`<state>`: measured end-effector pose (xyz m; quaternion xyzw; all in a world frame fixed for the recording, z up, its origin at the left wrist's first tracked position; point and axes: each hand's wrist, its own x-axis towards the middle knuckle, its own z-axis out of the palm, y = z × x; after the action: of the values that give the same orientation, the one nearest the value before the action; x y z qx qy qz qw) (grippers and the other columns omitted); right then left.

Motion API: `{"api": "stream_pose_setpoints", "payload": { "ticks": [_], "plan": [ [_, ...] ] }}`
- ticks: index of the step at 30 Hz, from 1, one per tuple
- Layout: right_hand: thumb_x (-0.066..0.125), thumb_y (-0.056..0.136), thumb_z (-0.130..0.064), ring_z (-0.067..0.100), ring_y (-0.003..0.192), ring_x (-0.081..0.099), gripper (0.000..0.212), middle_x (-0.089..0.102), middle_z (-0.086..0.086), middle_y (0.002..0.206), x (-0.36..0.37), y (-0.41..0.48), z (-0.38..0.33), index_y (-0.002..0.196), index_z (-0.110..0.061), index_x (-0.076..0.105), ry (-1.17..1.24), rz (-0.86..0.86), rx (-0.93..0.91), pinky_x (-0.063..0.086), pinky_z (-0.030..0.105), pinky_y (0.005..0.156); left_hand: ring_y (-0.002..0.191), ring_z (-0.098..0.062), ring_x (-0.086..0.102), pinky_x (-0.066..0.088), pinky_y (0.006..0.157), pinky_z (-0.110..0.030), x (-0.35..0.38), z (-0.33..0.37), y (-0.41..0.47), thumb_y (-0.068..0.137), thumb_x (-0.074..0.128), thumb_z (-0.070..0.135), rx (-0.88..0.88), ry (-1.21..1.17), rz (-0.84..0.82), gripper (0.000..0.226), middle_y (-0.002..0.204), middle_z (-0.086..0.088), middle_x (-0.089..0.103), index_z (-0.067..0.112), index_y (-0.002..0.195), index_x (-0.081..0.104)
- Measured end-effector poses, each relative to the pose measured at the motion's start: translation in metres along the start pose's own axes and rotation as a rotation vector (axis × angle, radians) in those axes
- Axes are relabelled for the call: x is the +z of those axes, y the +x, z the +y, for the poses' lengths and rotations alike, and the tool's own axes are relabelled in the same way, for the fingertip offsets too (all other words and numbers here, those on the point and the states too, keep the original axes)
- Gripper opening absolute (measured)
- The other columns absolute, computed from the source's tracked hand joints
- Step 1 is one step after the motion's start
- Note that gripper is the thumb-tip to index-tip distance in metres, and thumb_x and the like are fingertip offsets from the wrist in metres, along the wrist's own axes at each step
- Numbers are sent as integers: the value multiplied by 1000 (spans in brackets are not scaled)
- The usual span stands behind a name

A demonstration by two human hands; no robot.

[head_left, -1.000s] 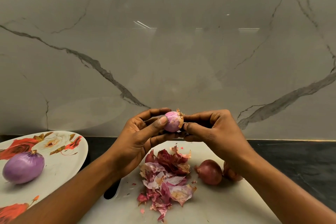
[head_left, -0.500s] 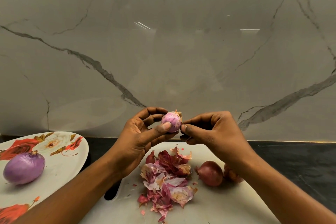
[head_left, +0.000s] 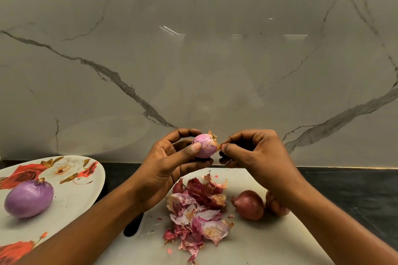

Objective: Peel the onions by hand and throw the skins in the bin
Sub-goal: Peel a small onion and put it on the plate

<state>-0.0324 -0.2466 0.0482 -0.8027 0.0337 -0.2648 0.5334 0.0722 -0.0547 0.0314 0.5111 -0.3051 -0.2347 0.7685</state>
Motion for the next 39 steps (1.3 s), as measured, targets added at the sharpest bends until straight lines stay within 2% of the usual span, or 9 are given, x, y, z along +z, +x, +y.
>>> {"api": "stream_pose_setpoints", "payload": {
  "ticks": [3,6,9,13,16,20,22,29,39],
  "plan": [
    [74,93,-4,20,73,79,10,79,8,78,-1,0,0,86,-10,79,15,32,26,63,26,66,103,-41,76,65,79,-32,1,1,0,90,75,20,-26,-51,-8,43,124,-21,73,9,130,64],
    [74,93,-4,20,72,79,12,79,8,77,-3,2,0,84,-10,78,27,84,57,65,29,67,102,-40,76,65,79,-32,1,2,-1,78,79,31,-43,-96,-14,53,124,-23,72,9,126,70],
    [74,92,-2,23,72,80,9,79,11,77,-5,3,0,84,-6,78,47,111,93,66,32,67,103,-40,75,65,80,-33,-1,1,0,78,78,33,-53,-111,-12,52,126,-26,70,10,124,73],
    [77,87,6,27,75,80,6,79,14,79,-5,2,-3,88,0,77,113,25,128,66,31,67,106,-41,75,66,82,-35,-1,1,1,77,81,29,-37,-63,-3,54,125,-21,72,11,127,70],
    [77,86,8,30,79,80,8,79,17,83,-4,1,-5,91,2,78,164,-45,163,67,34,70,109,-41,74,66,83,-35,-1,0,1,87,78,19,-15,-20,7,43,127,-18,72,11,128,69],
    [79,88,-8,33,84,80,15,80,18,93,-2,1,-8,103,-4,79,282,-142,239,67,37,76,113,-38,73,65,81,-32,-1,0,0,82,71,12,-7,16,2,46,126,-16,74,10,128,68],
    [78,89,-13,32,84,80,19,80,18,95,-2,1,-8,106,-4,79,322,-167,251,67,34,74,114,-36,73,65,82,-31,0,0,-1,81,71,11,-4,26,-7,47,126,-15,74,10,128,69],
    [80,85,-10,30,87,80,14,81,14,93,0,-2,-9,99,-8,81,305,-139,211,66,28,72,112,-35,74,65,81,-30,-1,1,-2,80,71,10,2,29,1,45,123,-16,75,9,124,71],
    [76,90,1,27,84,80,16,82,10,89,2,-3,-5,95,-13,82,219,-96,128,67,34,76,112,-36,74,65,81,-31,-1,1,-2,80,71,10,4,17,9,42,124,-17,75,9,123,74]
  ]
}}
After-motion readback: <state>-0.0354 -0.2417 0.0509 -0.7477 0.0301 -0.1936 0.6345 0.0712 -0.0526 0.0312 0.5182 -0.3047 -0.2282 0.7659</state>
